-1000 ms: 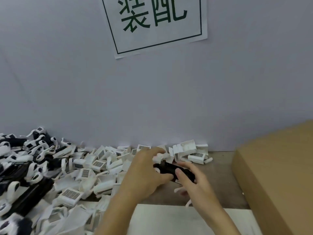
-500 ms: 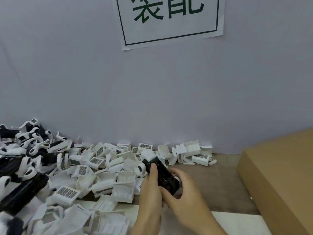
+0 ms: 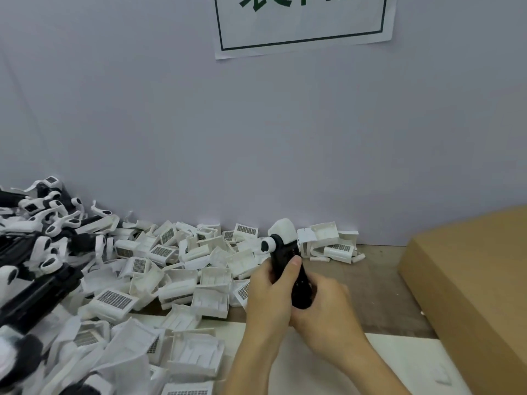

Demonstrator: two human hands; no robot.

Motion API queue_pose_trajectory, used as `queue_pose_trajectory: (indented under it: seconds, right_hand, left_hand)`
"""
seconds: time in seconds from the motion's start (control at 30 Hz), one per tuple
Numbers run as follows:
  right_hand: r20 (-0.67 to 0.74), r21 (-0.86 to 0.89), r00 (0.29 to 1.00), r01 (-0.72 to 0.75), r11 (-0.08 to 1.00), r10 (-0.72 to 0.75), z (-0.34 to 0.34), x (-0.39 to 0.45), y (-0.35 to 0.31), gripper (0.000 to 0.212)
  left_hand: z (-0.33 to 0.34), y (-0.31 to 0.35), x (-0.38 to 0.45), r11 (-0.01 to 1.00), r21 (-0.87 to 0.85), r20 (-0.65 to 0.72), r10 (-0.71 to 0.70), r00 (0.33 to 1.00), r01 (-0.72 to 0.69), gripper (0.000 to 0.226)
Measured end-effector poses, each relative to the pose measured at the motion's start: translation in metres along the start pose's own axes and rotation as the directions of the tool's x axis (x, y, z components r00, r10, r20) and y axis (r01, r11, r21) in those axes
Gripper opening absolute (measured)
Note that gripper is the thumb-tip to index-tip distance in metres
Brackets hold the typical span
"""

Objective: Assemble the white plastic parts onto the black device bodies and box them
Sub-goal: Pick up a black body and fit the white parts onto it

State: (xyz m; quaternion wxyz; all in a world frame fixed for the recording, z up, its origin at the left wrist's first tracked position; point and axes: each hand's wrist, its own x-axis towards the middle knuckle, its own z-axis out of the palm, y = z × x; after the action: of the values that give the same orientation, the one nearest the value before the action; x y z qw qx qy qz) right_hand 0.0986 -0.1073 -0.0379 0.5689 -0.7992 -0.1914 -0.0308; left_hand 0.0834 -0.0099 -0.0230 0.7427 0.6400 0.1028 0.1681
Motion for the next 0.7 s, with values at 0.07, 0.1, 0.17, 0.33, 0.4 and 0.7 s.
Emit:
queue_pose_trajectory:
  seconds: [0.07,0.1,0.17,0.33,0.4,0.7]
  right_hand:
    - [0.031,-0.009,0.999,0.007,1.0,-0.007,0.0,-0.001,0.0,0.017]
    - [0.077,-0.003,0.997,0.004,1.0,-0.003,-0.001,-0.001,0.0,0.017]
    - [0.193,0.096,0.981,-0.02,0.995,0.001,-0.003,-0.001,0.002,0.028]
    - [0.001,0.433,0.994,-0.098,0.896,0.108,-0.017,0.003,0.005,0.068]
    - [-0.053,0.518,0.988,-0.096,0.85,0.144,-0.019,0.006,0.005,0.071]
    - [-0.364,0.557,0.899,-0.001,0.831,0.244,-0.024,0.011,0.007,0.008]
  left_hand:
    - [-0.001,0.0,0.001,1.0,0.013,-0.014,0.009,1.0,-0.009,0.009]
    - [-0.002,-0.001,0.001,1.0,0.017,-0.029,0.016,0.999,-0.015,0.011]
    - [-0.003,-0.002,0.001,0.998,0.038,-0.056,0.049,0.997,-0.047,0.022]
    - [-0.005,-0.003,0.001,0.935,0.258,0.022,0.245,0.969,-0.242,0.028]
    - [-0.001,-0.005,-0.002,0.885,0.348,0.186,0.258,0.948,-0.309,0.029]
    - [0.015,-0.012,-0.007,0.693,0.537,0.37,0.319,0.873,-0.481,0.043]
